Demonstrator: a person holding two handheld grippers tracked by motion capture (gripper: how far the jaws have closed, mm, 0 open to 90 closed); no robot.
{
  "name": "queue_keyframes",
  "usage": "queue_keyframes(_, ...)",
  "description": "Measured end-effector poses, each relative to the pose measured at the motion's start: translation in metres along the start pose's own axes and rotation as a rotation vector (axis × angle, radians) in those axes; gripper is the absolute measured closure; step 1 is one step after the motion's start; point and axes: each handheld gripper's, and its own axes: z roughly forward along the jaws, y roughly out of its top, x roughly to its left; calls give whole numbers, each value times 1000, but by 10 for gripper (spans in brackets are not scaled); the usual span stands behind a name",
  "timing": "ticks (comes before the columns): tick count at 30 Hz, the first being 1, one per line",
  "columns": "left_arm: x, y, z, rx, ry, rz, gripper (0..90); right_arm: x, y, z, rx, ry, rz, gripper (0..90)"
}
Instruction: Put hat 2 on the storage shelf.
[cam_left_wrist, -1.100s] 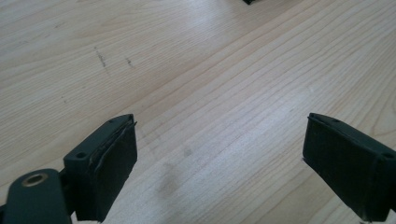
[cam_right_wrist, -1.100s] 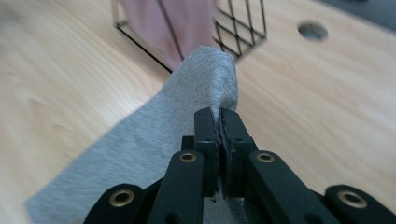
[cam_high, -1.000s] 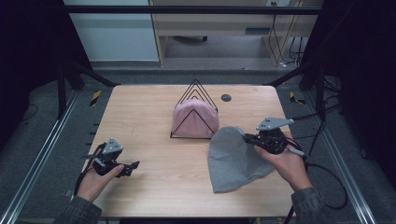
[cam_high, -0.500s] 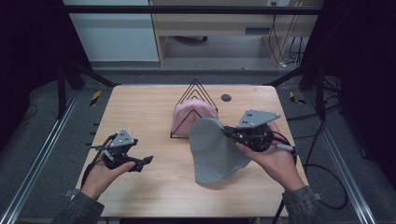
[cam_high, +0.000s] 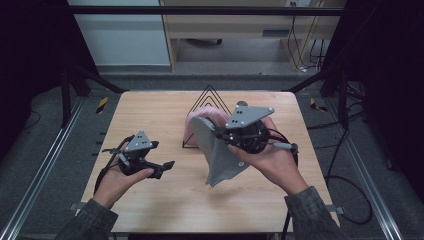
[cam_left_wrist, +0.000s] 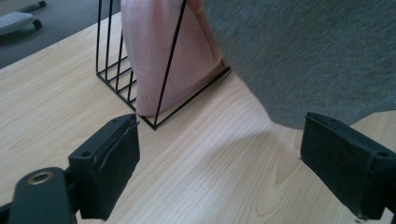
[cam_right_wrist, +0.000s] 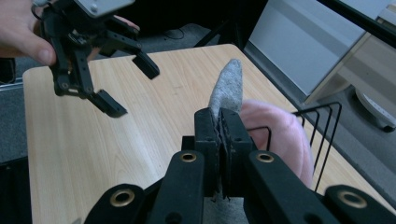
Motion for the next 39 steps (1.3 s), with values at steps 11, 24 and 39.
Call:
queue_keyframes(11, 2, 4, 12, 23, -47, 14, 125, 12, 13, 12, 3, 46, -29, 874)
queue_keyframes(24, 2, -1, 23, 5, -79, 18, 130, 26, 20, 21, -8, 82, -50, 874)
queue_keyframes(39, -5, 8, 44, 2, -149, 31, 861, 11, -5, 16, -4, 44, 18, 874)
